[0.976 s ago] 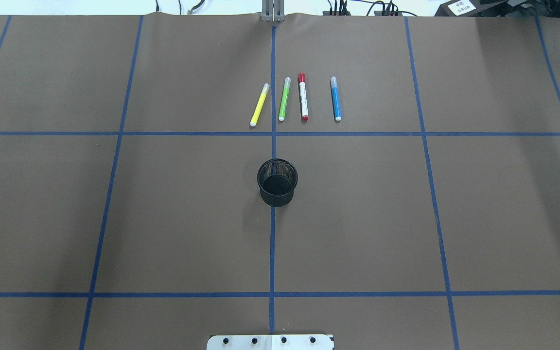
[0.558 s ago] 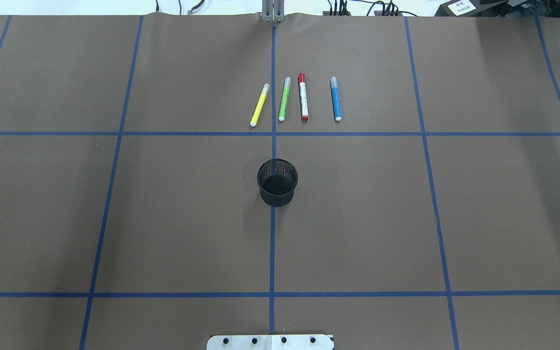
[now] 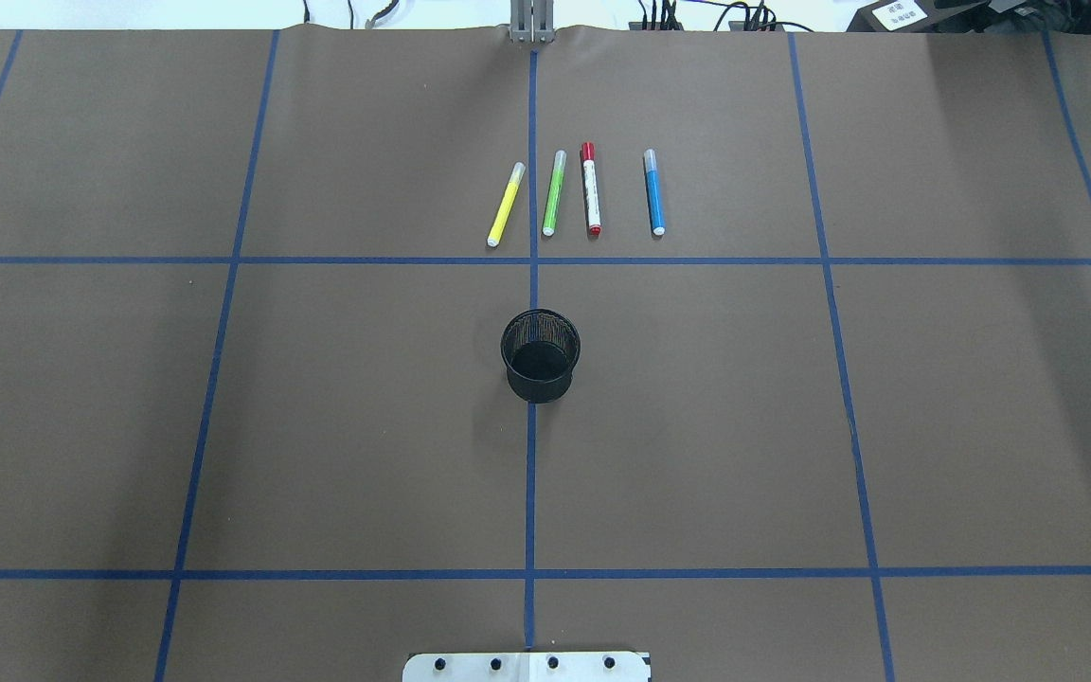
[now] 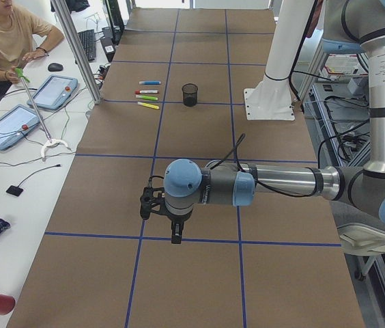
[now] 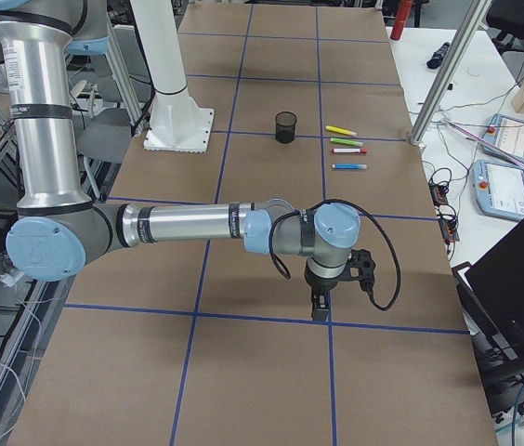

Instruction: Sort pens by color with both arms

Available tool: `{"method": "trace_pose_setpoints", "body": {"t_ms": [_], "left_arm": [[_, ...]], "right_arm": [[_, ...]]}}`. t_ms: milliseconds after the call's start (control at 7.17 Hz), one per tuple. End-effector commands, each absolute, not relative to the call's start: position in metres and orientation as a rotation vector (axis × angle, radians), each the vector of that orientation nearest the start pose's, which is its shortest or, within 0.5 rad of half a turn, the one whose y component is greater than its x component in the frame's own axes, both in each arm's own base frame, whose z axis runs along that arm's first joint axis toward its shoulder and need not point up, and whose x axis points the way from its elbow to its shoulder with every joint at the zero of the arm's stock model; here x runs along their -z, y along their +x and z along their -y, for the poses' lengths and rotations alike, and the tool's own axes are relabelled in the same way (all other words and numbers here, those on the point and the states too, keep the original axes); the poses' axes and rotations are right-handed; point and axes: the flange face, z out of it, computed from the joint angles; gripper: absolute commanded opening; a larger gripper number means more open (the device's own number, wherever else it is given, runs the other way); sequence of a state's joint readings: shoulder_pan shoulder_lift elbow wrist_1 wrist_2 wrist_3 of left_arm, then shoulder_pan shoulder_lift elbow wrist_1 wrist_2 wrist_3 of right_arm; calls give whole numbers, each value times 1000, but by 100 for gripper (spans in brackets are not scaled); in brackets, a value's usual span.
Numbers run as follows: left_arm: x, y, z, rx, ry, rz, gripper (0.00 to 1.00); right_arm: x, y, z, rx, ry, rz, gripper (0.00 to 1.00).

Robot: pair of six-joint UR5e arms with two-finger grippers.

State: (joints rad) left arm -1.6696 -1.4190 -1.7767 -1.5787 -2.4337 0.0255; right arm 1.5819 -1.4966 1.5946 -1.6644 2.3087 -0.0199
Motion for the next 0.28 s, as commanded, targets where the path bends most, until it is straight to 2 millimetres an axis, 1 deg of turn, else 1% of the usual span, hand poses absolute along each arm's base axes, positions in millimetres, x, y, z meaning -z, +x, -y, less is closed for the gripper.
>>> {"method": "trace_pose_setpoints", "body": {"t_ms": [0, 139], "left_arm": [[-620, -99, 423, 43, 109, -857, 99], [-620, -99, 423, 43, 109, -857, 99]], "right_arm": [[-621, 71, 521, 12, 15, 738, 100], [-621, 71, 521, 12, 15, 738, 100]]}}
